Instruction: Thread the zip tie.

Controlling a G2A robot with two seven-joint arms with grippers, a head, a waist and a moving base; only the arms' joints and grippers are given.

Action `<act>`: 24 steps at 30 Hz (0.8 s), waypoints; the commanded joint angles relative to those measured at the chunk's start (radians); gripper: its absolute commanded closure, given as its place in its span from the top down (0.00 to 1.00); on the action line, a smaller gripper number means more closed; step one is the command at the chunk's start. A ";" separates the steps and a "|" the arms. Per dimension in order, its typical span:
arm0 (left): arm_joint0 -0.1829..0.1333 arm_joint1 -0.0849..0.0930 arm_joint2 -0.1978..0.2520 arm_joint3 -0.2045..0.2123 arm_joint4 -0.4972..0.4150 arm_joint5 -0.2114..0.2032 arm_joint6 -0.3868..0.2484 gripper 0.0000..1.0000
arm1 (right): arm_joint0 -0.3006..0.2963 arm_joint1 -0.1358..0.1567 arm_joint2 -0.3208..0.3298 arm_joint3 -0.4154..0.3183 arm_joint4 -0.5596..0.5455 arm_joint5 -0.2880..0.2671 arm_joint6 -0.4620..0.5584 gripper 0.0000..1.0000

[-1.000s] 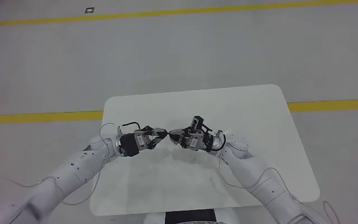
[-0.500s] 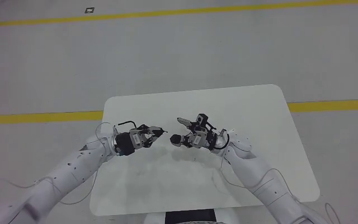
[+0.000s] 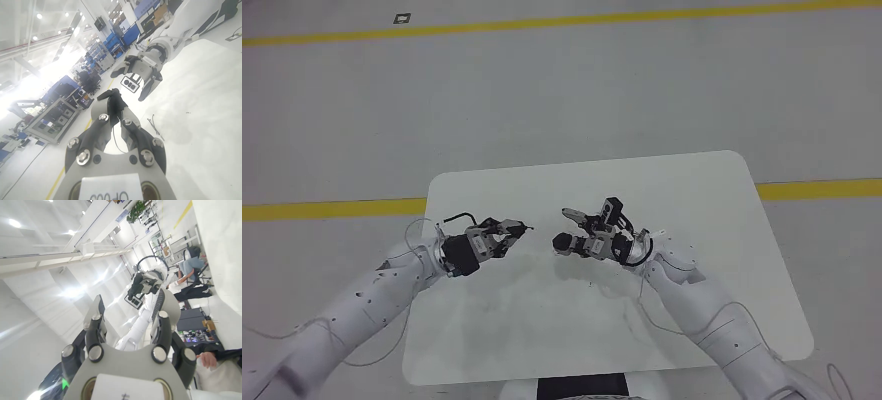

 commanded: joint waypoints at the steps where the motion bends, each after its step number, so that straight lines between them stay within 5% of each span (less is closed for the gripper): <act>1: 0.000 0.000 0.001 0.000 0.000 -0.001 -0.001 0.00 | 0.000 0.000 0.000 0.000 0.004 0.004 0.003 1.00; 5: -0.002 0.000 -0.002 0.002 0.007 0.014 -0.021 0.00 | 0.000 0.000 0.000 0.000 0.004 0.004 0.003 1.00; 7: -0.004 0.000 -0.003 0.009 0.007 0.096 -0.062 0.00 | 0.000 0.000 0.000 0.000 0.004 0.004 0.003 1.00; 11: -0.012 0.002 -0.008 0.031 0.007 0.191 -0.011 0.00 | 0.000 0.000 0.000 0.000 0.004 0.004 0.003 1.00; 15: -0.057 0.010 0.055 0.061 0.007 0.330 0.085 0.00 | 0.000 0.000 0.000 0.000 0.004 0.004 0.003 1.00; 17: -0.084 0.011 0.113 0.112 0.007 0.373 0.100 0.00 | 0.000 0.000 0.000 0.000 0.004 0.004 0.003 1.00; 24: -0.088 0.011 0.121 0.119 0.007 0.378 0.092 0.00 | 0.000 0.000 0.000 0.000 0.004 0.004 0.003 1.00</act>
